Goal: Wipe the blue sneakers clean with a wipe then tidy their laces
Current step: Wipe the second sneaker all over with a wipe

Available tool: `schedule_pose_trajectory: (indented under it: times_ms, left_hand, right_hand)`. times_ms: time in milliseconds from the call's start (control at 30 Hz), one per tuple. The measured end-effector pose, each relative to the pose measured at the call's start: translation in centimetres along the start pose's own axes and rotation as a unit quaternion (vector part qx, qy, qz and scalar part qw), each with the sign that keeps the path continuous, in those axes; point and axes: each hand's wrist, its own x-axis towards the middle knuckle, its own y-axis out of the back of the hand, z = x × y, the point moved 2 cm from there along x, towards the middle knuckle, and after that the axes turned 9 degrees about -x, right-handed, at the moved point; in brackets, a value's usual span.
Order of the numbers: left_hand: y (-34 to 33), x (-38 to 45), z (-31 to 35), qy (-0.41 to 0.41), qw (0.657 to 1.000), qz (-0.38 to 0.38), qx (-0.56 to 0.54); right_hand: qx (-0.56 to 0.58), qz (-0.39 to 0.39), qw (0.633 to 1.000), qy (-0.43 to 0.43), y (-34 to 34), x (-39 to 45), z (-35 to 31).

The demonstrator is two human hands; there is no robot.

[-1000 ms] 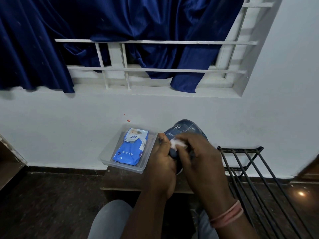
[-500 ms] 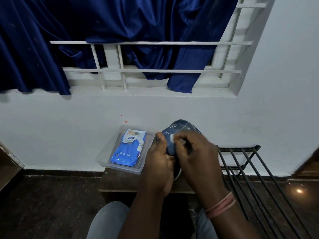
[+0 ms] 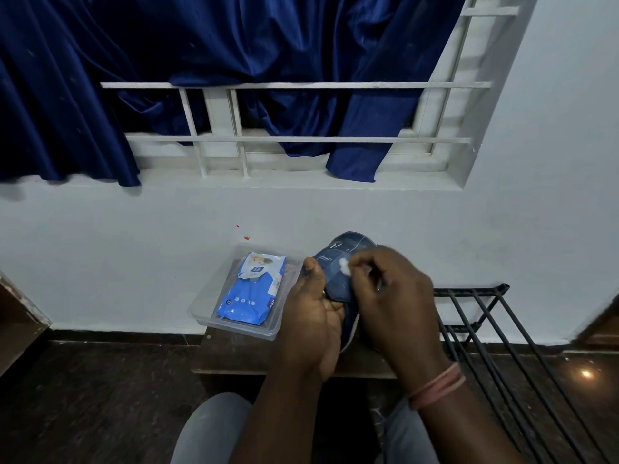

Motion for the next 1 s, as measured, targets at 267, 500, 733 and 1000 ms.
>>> schedule_pose_trajectory:
  times_ms: [267, 500, 733, 1000]
  left_hand:
    - [0.1, 0.3, 0.6, 0.003, 1.0, -0.002, -0.013]
    - [0.5, 0.4, 1.1, 0.01, 1.0, 0.014, -0.025]
    - [0.1, 0.3, 1.1, 0.014, 0.998, 0.007, -0.055]
    - [0.6, 0.6, 0.9, 0.029, 0.998, 0.017, -0.045]
  right_hand:
    - [-0.015, 0.019, 0.999, 0.028, -0.7, -1.1, -0.2]
    - [0.004, -0.039, 0.998, 0.044, -1.2, -2.1, -1.6]
    - [-0.001, -0.04, 0.999, 0.032, -1.3, -2.5, -2.1]
    - [0.003, -0.053, 0.998, 0.02, -1.5, -2.2, -2.5]
